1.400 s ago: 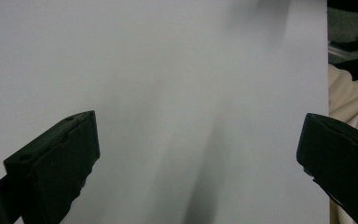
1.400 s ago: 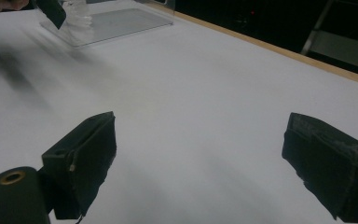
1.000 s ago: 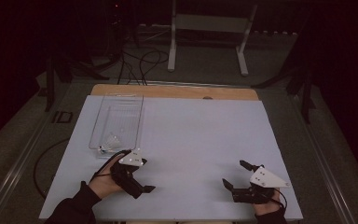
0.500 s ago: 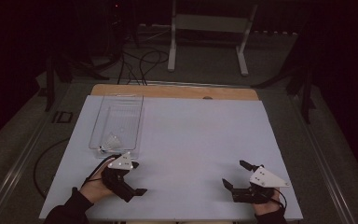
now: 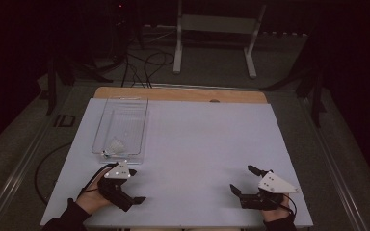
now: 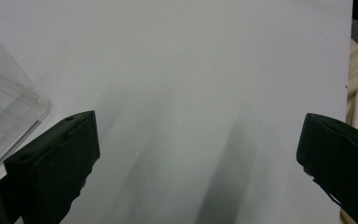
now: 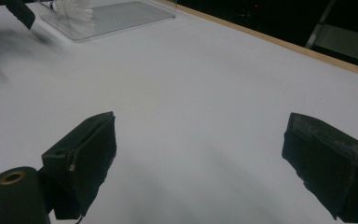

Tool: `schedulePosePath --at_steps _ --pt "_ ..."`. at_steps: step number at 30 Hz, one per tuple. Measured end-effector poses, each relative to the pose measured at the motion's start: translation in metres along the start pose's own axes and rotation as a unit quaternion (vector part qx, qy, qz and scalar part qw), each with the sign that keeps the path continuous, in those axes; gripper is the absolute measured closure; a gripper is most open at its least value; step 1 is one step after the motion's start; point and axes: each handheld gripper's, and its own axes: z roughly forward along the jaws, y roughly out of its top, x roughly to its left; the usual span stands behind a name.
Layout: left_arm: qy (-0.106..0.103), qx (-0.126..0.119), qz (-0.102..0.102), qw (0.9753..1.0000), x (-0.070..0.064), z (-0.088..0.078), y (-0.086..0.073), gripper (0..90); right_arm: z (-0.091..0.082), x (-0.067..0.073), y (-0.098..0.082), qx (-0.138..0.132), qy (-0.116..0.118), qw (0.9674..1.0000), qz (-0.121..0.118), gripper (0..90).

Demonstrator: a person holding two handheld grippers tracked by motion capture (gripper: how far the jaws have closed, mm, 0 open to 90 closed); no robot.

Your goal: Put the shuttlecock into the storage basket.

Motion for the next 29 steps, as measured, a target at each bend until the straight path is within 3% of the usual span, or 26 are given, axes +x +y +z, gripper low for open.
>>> schedulePosePath --at_steps 4,14,21,29 --pt "0.004 -0.019 -0.008 0.9998 -0.0005 -0.0027 -0.0038 0.0 0.0003 -0.0004 -0.0002 0.000 0.001 1.0000 0.000 9.7" --pt "0.020 -0.023 -0.022 0.9993 0.0003 0.0013 -0.0085 0.0 0.0010 -0.0018 -0.0013 0.003 0.005 1.0000 0.004 9.7" --pt "0.028 -0.024 -0.008 0.9993 -0.0024 0.0037 -0.0089 0.0 0.0020 -0.0023 -0.0020 0.007 0.005 0.9999 0.007 9.7" --pt "0.028 -0.024 -0.009 0.9993 -0.0014 0.0040 -0.0093 0.0 0.0028 -0.0026 -0.0026 0.010 0.009 0.9999 0.007 9.7"
